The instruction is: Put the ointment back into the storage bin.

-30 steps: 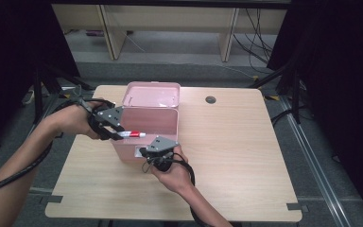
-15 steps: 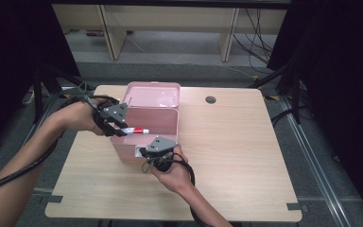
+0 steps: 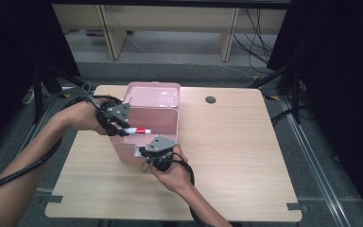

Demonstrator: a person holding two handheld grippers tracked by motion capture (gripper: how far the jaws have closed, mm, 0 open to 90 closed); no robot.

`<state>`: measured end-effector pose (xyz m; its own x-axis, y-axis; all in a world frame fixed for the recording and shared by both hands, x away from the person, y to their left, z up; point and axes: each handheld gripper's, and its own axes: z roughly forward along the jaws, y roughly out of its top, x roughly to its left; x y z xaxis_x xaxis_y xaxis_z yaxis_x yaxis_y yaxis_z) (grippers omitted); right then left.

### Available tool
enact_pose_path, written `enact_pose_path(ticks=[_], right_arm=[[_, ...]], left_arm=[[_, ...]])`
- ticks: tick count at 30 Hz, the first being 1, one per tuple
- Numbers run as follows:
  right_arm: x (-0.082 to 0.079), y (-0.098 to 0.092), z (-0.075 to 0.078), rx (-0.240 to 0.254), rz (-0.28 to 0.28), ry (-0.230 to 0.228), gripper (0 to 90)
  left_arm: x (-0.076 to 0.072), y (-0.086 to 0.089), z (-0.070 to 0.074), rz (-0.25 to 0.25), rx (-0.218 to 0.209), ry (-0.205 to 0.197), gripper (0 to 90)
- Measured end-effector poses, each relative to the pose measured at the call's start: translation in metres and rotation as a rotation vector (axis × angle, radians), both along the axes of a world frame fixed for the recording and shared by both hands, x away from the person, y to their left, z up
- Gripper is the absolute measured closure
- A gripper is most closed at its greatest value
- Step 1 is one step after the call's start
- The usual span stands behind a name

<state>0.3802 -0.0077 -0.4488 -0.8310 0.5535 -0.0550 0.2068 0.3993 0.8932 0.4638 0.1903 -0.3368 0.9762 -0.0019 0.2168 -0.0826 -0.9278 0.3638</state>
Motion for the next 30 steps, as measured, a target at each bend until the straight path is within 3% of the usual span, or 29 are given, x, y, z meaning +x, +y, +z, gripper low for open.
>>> enact_pose_path(ticks=[11, 14, 19, 23, 25, 26, 30], right_arm=[[-0.002, 0.000, 0.002, -0.003, 0.018, 0.007, 89.3], [-0.004, 0.001, 0.004, 0.013, 0.013, -0.010, 89.1], [-0.010, -0.004, 0.009, 0.009, 0.021, -0.024, 89.4], [-0.015, -0.011, 0.011, 0.016, 0.006, -0.004, 89.7], [-0.015, -0.016, 0.014, -0.007, 0.021, -0.020, 89.8], [-0.018, -0.017, 0.013, 0.012, 0.004, -0.003, 89.8], [-0.019, -0.026, 0.015, 0.009, 0.005, 0.009, 89.8]], left_arm=[[0.001, -0.001, -0.001, 0.003, 0.006, -0.004, 68.4], [0.002, -0.002, -0.002, 0.001, 0.013, -0.005, 68.5], [0.005, -0.005, -0.005, 0.000, 0.013, 0.000, 68.5], [0.005, -0.007, -0.007, -0.003, 0.012, 0.004, 68.5], [0.004, -0.008, -0.010, 0.008, -0.005, 0.014, 68.5], [0.005, -0.008, -0.010, 0.004, 0.000, 0.010, 68.5], [0.006, -0.008, -0.014, 0.000, -0.003, 0.015, 68.5]])
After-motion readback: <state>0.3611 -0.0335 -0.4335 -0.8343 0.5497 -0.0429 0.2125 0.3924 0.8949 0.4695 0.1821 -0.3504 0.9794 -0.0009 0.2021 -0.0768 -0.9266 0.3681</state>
